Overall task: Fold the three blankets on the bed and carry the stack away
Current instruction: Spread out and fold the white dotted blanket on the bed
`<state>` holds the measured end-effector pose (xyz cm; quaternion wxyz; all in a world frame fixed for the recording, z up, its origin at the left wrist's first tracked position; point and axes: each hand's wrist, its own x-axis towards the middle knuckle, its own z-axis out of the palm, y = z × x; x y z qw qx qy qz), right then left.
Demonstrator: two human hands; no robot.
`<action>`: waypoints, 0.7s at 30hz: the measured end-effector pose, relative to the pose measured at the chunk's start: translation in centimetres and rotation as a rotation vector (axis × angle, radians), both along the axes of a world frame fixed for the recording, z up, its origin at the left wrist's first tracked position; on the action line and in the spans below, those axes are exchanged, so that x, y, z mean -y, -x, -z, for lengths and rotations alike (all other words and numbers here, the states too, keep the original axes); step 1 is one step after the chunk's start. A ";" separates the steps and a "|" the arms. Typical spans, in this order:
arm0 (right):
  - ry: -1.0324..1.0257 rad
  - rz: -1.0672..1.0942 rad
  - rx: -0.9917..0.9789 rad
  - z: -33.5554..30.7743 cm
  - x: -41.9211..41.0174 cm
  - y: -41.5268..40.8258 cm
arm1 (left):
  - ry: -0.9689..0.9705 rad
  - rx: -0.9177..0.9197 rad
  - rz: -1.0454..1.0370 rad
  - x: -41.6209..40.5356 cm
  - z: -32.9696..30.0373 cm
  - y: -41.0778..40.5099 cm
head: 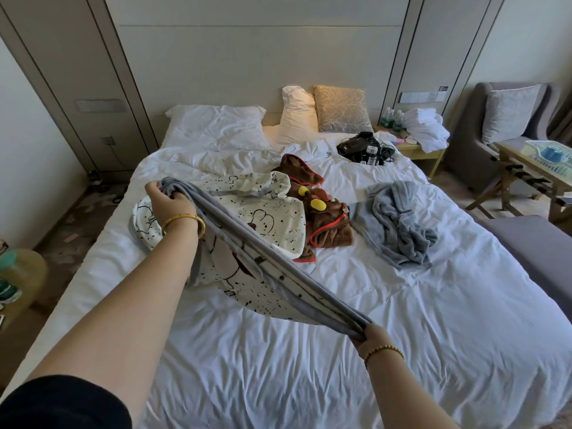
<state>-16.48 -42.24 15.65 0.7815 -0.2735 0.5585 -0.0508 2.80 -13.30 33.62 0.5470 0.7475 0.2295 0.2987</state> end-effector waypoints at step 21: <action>0.134 -0.255 -0.004 -0.4 1.4 0.3 | 0.119 -0.054 -0.141 -4.3 1.8 0.5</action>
